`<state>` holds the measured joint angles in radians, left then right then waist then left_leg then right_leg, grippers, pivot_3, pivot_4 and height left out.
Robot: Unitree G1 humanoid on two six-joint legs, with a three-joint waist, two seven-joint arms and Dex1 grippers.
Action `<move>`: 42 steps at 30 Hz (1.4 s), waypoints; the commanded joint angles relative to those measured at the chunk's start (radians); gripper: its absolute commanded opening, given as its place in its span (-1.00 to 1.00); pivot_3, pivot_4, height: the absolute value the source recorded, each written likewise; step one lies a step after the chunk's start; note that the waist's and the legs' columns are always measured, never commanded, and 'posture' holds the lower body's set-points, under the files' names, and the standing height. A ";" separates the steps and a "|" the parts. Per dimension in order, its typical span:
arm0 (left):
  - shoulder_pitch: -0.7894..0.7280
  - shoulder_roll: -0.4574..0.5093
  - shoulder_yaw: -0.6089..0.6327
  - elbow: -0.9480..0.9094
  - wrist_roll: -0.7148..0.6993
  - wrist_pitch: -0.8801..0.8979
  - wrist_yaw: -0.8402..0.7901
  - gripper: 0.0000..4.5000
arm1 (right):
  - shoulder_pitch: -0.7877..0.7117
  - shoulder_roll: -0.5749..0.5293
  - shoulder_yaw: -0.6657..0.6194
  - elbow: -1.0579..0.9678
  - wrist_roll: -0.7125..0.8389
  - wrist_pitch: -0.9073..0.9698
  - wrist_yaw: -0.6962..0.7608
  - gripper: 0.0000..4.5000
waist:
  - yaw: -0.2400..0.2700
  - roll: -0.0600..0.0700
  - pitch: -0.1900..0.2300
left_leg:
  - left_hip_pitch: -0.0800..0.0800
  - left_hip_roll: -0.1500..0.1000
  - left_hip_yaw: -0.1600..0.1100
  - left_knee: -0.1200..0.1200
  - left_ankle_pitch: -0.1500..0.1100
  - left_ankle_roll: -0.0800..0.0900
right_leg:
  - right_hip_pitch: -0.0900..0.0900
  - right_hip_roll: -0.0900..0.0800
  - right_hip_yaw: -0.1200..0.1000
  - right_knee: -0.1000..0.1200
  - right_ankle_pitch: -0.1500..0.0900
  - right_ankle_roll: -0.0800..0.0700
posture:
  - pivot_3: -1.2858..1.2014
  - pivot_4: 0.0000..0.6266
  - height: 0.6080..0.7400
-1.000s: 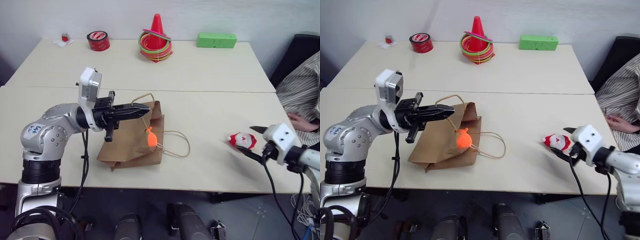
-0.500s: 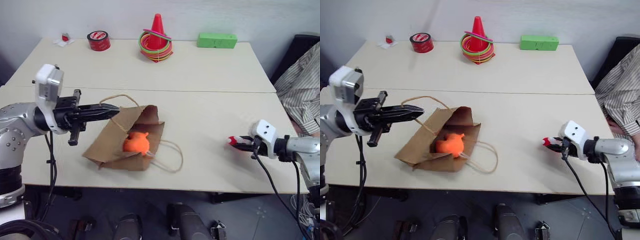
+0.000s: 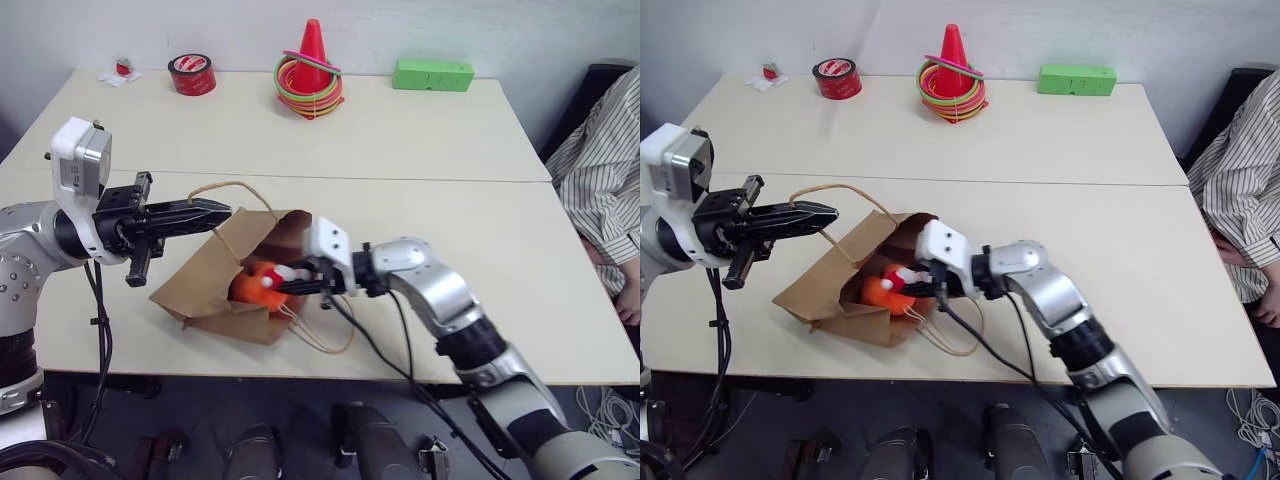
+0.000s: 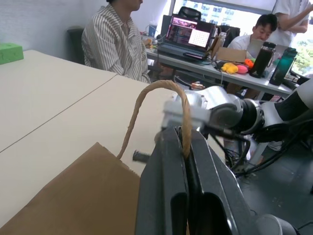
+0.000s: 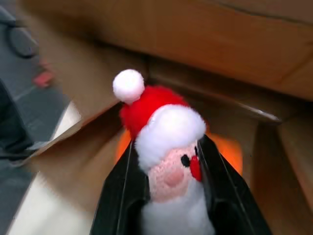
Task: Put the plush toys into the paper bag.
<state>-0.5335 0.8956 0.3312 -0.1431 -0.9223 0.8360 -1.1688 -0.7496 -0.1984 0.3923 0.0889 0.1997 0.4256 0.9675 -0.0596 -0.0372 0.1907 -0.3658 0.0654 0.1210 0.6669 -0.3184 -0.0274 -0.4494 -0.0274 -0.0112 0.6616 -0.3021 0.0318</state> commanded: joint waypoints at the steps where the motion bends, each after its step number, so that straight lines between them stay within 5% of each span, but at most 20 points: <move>1: 0.010 0.023 0.027 -0.033 -0.042 0.024 -0.003 -1.00 | -0.049 0.062 -0.022 0.059 -0.031 -0.060 -0.078 -0.74 | 0.000 0.000 0.000 | 0.000 0.000 0.000 0.001 0.000 0.000 | 0.000 0.000 0.000 0.000 0.001 0.000 | 0.03 -0.52 1.00; 19: 0.039 0.030 0.045 -0.078 -0.087 0.049 0.023 -1.00 | -0.092 0.256 -0.071 0.438 -0.131 -0.156 -0.302 -0.74 | -0.018 -0.001 0.000 | -0.002 0.000 -0.001 0.000 0.000 0.000 | -0.001 0.000 -0.001 0.000 0.001 0.000 | 0.03 -0.52 1.00; 23: 0.044 0.026 0.052 -0.079 -0.087 0.042 0.032 -1.00 | -0.075 0.236 -0.076 0.347 -0.111 -0.130 -0.243 -0.11 | -0.026 -0.001 0.000 | -0.002 0.001 -0.001 -0.001 0.000 0.000 | -0.002 0.000 -0.001 0.000 0.001 0.000 | 0.03 -0.52 1.00; 30: 0.068 0.022 0.059 -0.083 -0.085 0.034 0.042 -1.00 | -0.048 0.085 -0.113 0.064 0.086 0.217 -0.011 0.99 | -0.020 -0.001 0.000 | -0.003 0.000 -0.002 -0.001 0.000 0.000 | -0.002 0.000 -0.002 0.000 0.001 0.000 | 0.03 -0.52 1.00; 42: 0.082 0.026 0.062 -0.106 -0.101 0.037 0.059 -1.00 | 0.004 -0.164 -0.195 0.000 0.206 0.469 0.058 0.99 | -0.018 -0.001 0.000 | -0.003 0.000 -0.002 -0.001 0.000 0.001 | -0.002 -0.001 -0.002 -0.001 0.001 0.000 | 0.03 -0.52 1.00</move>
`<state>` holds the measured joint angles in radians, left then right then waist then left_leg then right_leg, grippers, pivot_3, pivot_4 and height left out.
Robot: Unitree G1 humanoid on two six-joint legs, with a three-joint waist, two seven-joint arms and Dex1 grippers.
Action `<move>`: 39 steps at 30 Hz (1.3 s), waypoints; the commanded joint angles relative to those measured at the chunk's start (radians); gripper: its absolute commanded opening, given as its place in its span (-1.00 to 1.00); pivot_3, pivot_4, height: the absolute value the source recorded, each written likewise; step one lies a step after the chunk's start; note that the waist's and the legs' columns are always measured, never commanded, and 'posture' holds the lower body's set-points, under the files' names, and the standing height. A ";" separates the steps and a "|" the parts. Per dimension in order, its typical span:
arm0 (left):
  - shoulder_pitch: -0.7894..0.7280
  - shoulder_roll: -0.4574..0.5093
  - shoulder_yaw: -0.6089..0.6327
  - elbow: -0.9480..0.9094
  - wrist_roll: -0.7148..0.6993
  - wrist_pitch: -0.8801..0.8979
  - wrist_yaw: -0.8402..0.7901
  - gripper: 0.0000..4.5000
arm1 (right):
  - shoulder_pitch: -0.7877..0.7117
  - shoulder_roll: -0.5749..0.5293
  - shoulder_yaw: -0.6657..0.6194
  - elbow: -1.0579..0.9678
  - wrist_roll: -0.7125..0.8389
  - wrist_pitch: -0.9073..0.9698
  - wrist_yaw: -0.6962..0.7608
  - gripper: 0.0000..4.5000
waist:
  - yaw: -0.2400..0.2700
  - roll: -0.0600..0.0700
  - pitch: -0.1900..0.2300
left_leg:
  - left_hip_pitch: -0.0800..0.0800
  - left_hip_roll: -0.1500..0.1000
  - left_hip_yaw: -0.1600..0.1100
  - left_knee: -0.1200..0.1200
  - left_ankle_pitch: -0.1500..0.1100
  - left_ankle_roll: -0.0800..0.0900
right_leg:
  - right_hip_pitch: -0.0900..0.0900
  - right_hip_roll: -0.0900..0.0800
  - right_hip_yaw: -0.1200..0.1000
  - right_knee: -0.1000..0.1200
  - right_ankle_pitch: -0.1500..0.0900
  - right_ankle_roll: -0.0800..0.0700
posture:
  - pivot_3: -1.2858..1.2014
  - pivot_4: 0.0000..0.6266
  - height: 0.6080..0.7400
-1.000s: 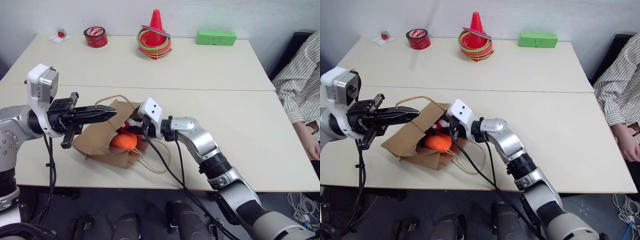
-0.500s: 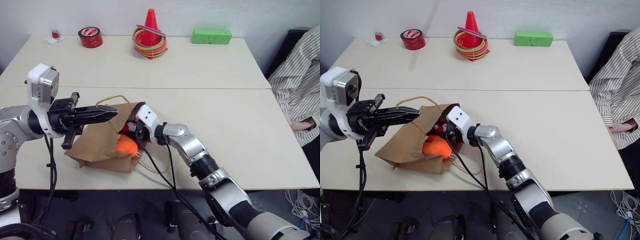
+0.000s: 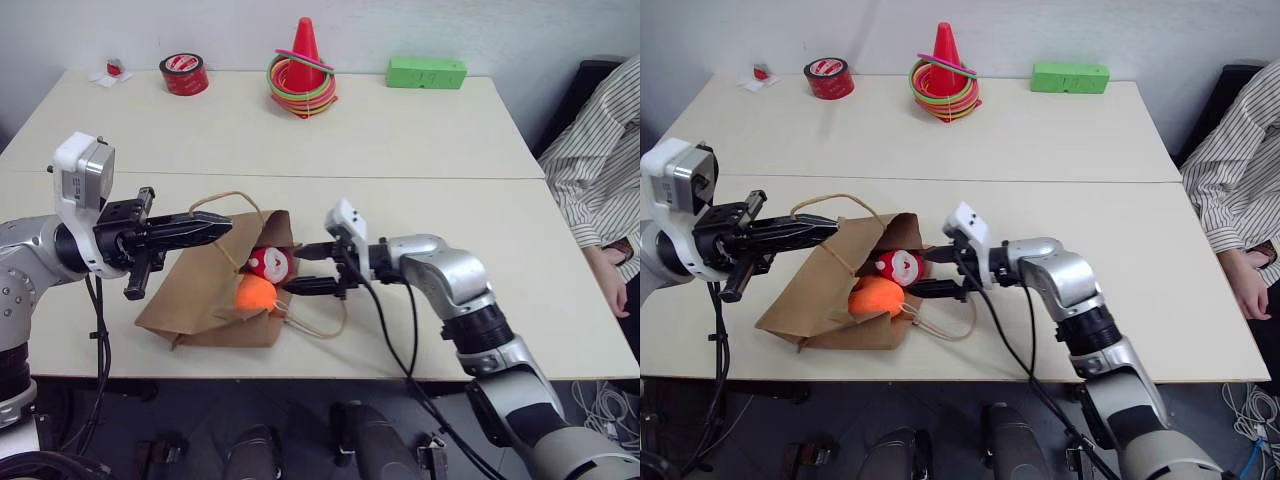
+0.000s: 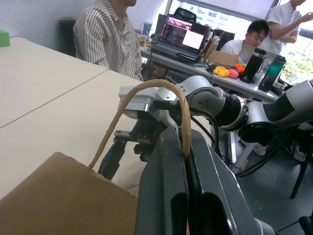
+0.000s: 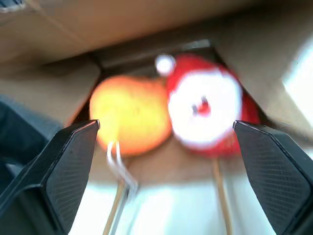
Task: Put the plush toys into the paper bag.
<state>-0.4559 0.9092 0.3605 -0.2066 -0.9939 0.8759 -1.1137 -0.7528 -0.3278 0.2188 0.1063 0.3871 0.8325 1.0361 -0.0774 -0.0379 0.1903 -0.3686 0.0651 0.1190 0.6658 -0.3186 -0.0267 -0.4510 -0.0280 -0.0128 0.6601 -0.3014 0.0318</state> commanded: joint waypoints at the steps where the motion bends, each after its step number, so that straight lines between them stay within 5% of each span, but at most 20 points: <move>1: 0.006 0.013 0.033 -0.044 -0.030 -0.003 0.004 -1.00 | 0.008 -0.049 -0.009 -0.015 0.014 0.095 -0.019 0.99 | -0.001 0.000 0.000 | 0.000 0.000 0.000 0.000 0.000 0.000 | 0.000 0.000 0.000 0.000 0.000 0.000 | 0.03 -0.52 1.00; 6: 0.003 0.011 0.027 -0.047 -0.029 -0.002 0.007 -1.00 | 0.005 -0.068 0.073 -0.012 0.015 0.190 -0.003 0.99 | -0.007 0.000 0.000 | 0.001 0.001 0.000 0.000 0.000 -0.001 | 0.000 0.001 0.000 0.001 0.000 0.000 | 0.03 -0.52 1.00; 9: -0.003 0.010 0.022 -0.042 -0.026 -0.006 0.007 -1.00 | -0.004 -0.052 0.103 -0.003 0.017 0.214 0.003 0.72 | -0.006 0.000 0.000 | 0.001 0.001 0.000 0.000 0.000 -0.001 | 0.000 0.001 0.000 0.001 0.000 0.000 | 0.03 -0.52 1.00; 15: -0.007 0.001 0.017 -0.044 -0.021 -0.015 0.014 -1.00 | -0.020 -0.023 0.110 0.013 0.036 0.246 0.016 -0.22 | -0.004 0.000 0.000 | 0.000 0.001 0.000 0.000 0.000 -0.001 | 0.000 0.001 0.000 0.001 0.000 0.000 | 0.03 -0.52 1.00; 20: -0.011 -0.021 0.018 -0.043 -0.011 -0.042 0.034 -1.00 | 0.013 -0.112 0.020 -0.105 0.165 0.370 0.077 -0.99 | 0.005 0.000 0.000 | 0.000 0.000 0.000 0.000 0.000 0.000 | 0.000 0.001 0.000 0.000 0.000 0.000 | 0.03 -0.52 1.00; 29: -0.075 -0.095 0.036 0.019 0.029 -0.143 0.125 -1.00 | -0.104 -0.195 -0.429 -0.152 0.555 0.772 0.057 -0.99 | 0.023 0.000 0.000 | 0.000 0.000 0.000 0.001 0.000 0.001 | 0.000 0.001 0.000 0.000 0.000 0.000 | 0.03 -0.52 1.00; 34: -0.097 -0.146 0.003 0.087 0.130 -0.258 0.154 -1.00 | -0.269 -0.233 -0.527 -0.008 0.579 0.782 -0.031 -0.99 | 0.023 0.002 0.001 | 0.000 -0.001 0.001 0.000 0.000 0.001 | -0.001 0.001 0.001 0.000 0.001 0.000 | 0.03 -0.52 1.00; 39: -0.128 -0.196 -0.024 0.136 0.196 -0.344 0.164 -1.00 | -0.269 -0.233 -0.501 0.015 0.554 0.749 -0.082 -0.99 | 0.025 0.000 0.000 | -0.002 0.000 0.001 -0.001 0.000 0.002 | -0.001 0.001 0.001 -0.002 0.001 0.000 | 0.03 -0.52 1.00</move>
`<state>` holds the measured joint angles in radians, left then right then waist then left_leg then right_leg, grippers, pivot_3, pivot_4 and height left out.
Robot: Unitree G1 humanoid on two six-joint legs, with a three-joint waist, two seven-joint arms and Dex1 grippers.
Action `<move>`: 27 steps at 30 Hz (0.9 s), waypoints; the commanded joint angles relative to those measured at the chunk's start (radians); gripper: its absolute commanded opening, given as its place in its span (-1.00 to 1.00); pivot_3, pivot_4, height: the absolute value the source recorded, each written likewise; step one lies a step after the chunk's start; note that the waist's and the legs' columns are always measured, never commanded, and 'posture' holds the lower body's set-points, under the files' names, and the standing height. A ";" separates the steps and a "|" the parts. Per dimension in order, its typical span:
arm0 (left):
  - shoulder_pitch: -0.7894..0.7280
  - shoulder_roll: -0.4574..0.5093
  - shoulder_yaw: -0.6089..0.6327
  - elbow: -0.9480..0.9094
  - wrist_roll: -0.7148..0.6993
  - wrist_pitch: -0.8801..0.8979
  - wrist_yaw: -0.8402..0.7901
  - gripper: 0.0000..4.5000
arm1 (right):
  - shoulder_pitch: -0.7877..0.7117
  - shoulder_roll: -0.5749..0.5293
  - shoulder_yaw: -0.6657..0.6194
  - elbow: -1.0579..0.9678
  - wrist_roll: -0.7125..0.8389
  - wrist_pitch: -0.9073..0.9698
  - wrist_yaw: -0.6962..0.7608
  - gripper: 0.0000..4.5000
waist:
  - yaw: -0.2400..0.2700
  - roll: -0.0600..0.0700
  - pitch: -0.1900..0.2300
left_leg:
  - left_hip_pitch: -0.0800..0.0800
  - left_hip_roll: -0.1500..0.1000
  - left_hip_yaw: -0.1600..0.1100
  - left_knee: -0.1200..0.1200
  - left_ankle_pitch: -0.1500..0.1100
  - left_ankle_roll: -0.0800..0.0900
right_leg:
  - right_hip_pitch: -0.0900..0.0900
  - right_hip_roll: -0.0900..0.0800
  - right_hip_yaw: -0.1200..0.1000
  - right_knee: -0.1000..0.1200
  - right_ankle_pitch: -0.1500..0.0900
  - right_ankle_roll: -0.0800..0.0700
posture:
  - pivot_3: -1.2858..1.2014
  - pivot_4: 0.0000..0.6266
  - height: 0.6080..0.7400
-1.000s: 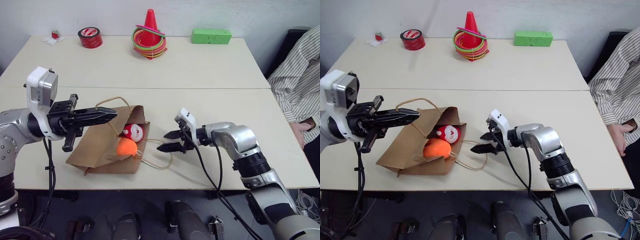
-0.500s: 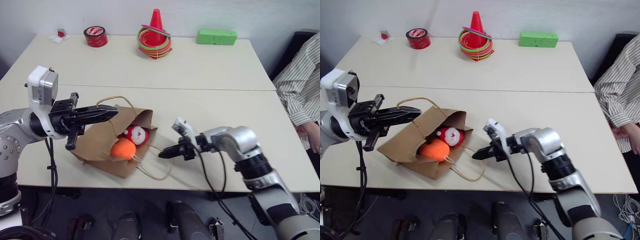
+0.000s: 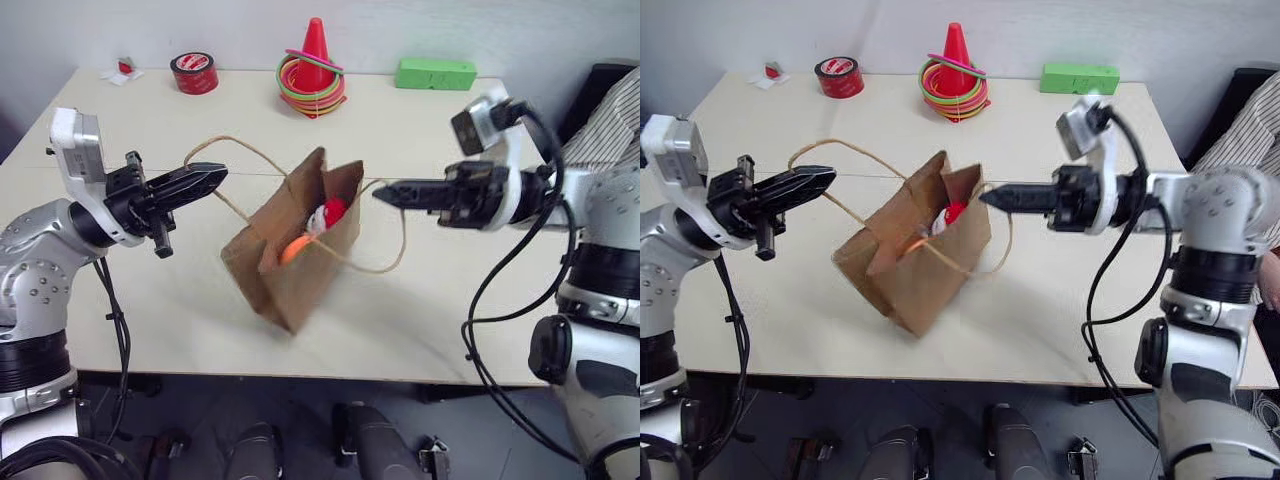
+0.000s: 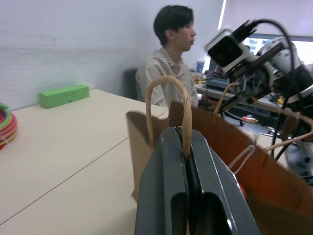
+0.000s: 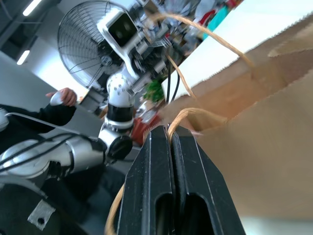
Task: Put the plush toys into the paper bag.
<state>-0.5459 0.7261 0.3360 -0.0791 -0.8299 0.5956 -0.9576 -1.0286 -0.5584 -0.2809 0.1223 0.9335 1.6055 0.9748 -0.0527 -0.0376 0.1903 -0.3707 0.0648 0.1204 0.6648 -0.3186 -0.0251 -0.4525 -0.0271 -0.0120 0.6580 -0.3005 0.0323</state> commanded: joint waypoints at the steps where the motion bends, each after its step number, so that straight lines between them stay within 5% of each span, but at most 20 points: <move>1: -0.040 -0.017 -0.006 0.015 0.044 -0.076 0.007 -1.00 | 0.006 0.005 -0.009 0.007 0.004 -0.023 -0.041 -0.99 | 0.000 0.000 0.000 | 0.000 0.000 0.001 0.000 0.000 0.000 | 0.000 0.000 0.000 0.000 0.000 0.001 | 0.03 -0.52 1.00; 5: -0.034 -0.020 -0.011 0.016 0.041 -0.063 0.000 -1.00 | 0.026 0.023 -0.029 0.028 -0.007 -0.042 -0.106 -0.99 | -0.002 0.000 0.000 | -0.001 0.000 0.002 0.000 0.000 0.000 | -0.001 0.000 0.001 0.000 0.001 0.001 | 0.03 -0.52 1.00; 8: -0.025 -0.011 0.001 -0.006 0.016 -0.020 0.016 -0.75 | 0.075 -0.006 -0.026 -0.003 0.017 -0.063 -0.084 -0.74 | 0.000 0.000 0.000 | -0.001 0.000 0.001 0.000 0.000 0.000 | -0.001 0.000 0.001 0.000 0.001 0.001 | 0.03 -0.52 1.00; 15: 0.035 0.056 0.041 -0.051 0.015 0.017 0.014 0.17 | 0.139 -0.116 -0.041 -0.037 0.060 -0.099 -0.010 0.30 | -0.002 0.000 0.000 | 0.000 0.000 0.002 0.000 0.000 0.000 | -0.001 0.000 0.001 0.000 0.001 0.001 | 0.03 -0.52 1.00; 19: 0.154 0.139 0.106 -0.071 0.023 0.035 -0.038 0.69 | 0.235 -0.177 -0.091 -0.031 0.017 -0.270 0.030 0.85 | -0.003 0.000 0.000 | 0.000 0.000 0.002 0.000 0.000 0.000 | -0.001 0.000 0.002 0.000 0.001 0.001 | 0.03 -0.52 1.00; 23: 0.370 0.230 0.184 -0.097 0.045 0.040 -0.136 0.79 | 0.471 -0.250 -0.021 -0.121 -0.061 -0.468 0.156 0.86 | 0.000 0.000 0.000 | 0.000 0.001 0.002 -0.003 0.000 0.000 | -0.001 0.001 0.001 -0.003 0.000 0.001 | 0.03 -0.52 1.00; 27: 0.482 0.200 0.198 -0.187 0.047 0.013 -0.122 0.80 | 0.660 -0.194 0.130 -0.273 -0.229 -0.789 0.193 0.42 | -0.002 0.000 0.000 | 0.001 0.001 0.001 -0.002 -0.001 0.001 | 0.001 0.000 0.001 -0.004 0.001 0.002 | 0.03 -0.52 1.00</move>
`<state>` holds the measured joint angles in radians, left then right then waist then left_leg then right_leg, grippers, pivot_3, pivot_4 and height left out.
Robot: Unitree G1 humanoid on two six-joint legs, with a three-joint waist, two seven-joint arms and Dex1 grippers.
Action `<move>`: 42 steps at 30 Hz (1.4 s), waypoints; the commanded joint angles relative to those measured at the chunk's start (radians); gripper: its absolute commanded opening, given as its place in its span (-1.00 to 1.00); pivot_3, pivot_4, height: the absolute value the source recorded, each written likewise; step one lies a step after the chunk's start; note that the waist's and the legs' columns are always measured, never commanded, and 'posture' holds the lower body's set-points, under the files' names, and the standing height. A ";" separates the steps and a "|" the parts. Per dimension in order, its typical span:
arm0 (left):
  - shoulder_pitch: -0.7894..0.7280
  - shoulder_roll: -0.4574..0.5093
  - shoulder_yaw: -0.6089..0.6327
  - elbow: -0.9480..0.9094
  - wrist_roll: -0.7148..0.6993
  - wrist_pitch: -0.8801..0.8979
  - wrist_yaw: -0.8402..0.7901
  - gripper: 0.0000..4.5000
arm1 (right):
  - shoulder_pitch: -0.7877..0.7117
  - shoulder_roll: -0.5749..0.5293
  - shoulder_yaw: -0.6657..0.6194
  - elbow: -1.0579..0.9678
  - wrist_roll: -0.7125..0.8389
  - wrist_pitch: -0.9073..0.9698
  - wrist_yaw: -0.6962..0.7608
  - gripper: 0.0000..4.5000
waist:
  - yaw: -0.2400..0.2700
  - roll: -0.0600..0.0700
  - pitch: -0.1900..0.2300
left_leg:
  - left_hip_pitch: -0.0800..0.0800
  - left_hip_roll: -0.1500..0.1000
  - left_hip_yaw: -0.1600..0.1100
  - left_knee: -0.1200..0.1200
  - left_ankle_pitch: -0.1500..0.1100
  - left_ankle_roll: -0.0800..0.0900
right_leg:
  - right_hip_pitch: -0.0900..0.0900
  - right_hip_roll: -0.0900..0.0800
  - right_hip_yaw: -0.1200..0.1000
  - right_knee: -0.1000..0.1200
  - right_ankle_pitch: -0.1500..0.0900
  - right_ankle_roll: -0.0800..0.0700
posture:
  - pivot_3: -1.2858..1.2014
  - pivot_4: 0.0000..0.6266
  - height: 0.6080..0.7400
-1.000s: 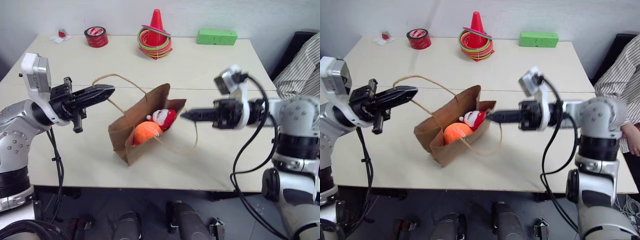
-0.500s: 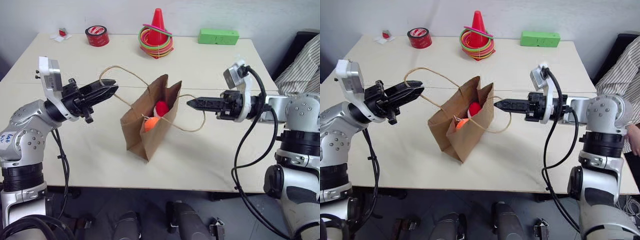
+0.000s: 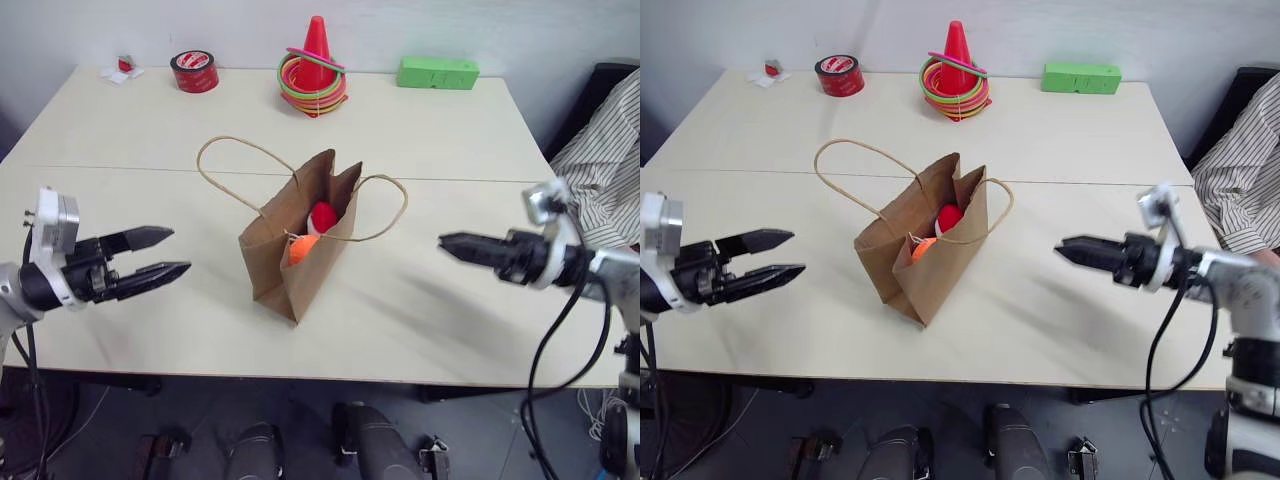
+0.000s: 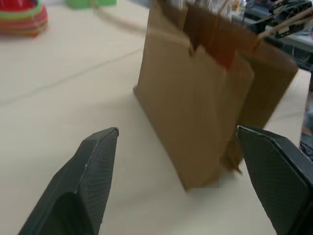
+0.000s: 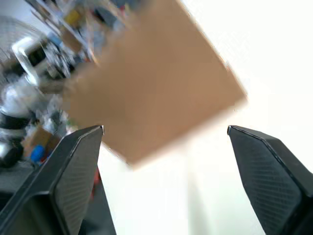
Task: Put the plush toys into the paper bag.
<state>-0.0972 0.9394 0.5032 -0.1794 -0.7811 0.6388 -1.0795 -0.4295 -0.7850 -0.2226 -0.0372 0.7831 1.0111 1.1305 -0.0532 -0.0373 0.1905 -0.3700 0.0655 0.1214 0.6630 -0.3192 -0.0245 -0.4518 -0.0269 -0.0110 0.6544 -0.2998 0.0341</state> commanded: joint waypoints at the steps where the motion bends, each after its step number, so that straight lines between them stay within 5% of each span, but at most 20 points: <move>1: 0.051 -0.030 0.032 -0.116 -0.010 -0.029 0.017 0.80 | 0.090 0.061 0.104 -0.136 -0.113 -0.268 0.038 0.27 | -0.002 0.000 0.000 | 0.002 0.000 0.000 0.000 0.000 0.000 | 0.002 0.000 0.000 0.000 0.000 0.000 | 0.03 -0.52 1.00; 9: 0.048 -0.235 -0.055 -0.347 -0.048 -0.025 0.266 0.80 | 0.124 0.297 0.361 -0.156 -0.367 -0.727 -0.004 -0.99 | 0.000 0.000 0.000 | 0.004 0.000 -0.002 0.000 0.000 -0.001 | 0.006 0.001 0.000 0.001 0.002 0.000 | 0.03 -0.52 1.00; 18: 0.023 -0.378 -0.248 -0.412 0.058 -0.080 0.430 0.80 | -0.002 0.464 0.519 0.010 -0.546 -0.894 -0.092 -0.99 | 0.001 0.000 0.000 | 0.005 -0.001 -0.002 0.001 0.000 -0.001 | 0.006 0.001 0.000 0.002 0.002 -0.001 | 0.03 -0.52 1.00; 28: -0.056 -0.455 -0.373 -0.322 0.193 -0.158 0.491 0.80 | -0.076 0.551 0.551 0.103 -0.619 -0.924 -0.159 -0.99 | 0.001 0.000 0.000 | 0.005 -0.001 -0.002 0.002 0.000 -0.001 | 0.006 0.001 0.000 0.002 0.002 -0.001 | 0.03 -0.52 1.00; 31: -0.092 -0.456 -0.365 -0.260 0.221 -0.181 0.498 0.54 | -0.076 0.553 0.551 0.099 -0.620 -0.927 -0.156 -1.00 | 0.000 0.000 0.000 | 0.005 -0.001 -0.002 0.002 0.000 -0.001 | 0.006 0.001 0.000 0.003 0.002 -0.001 | 0.03 -0.52 1.00; 42: -0.220 -0.362 -0.357 -0.120 0.143 -0.168 0.260 -0.99 | 0.045 0.409 0.440 -0.088 -0.471 -0.845 -0.075 -1.00 | 0.011 0.000 0.000 | 0.004 -0.001 -0.002 0.003 0.000 0.000 | 0.006 0.000 -0.002 0.002 0.002 -0.001 | 0.03 -0.52 1.00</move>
<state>-0.2976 0.5623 0.1395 -0.2971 -0.6050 0.4693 -0.7652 -0.3980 -0.3556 0.2603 -0.0559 0.2631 0.1554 1.0461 -0.0423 -0.0378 0.1901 -0.3656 0.0649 0.1194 0.6659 -0.3189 -0.0249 -0.4463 -0.0268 -0.0126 0.6567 -0.2975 0.0332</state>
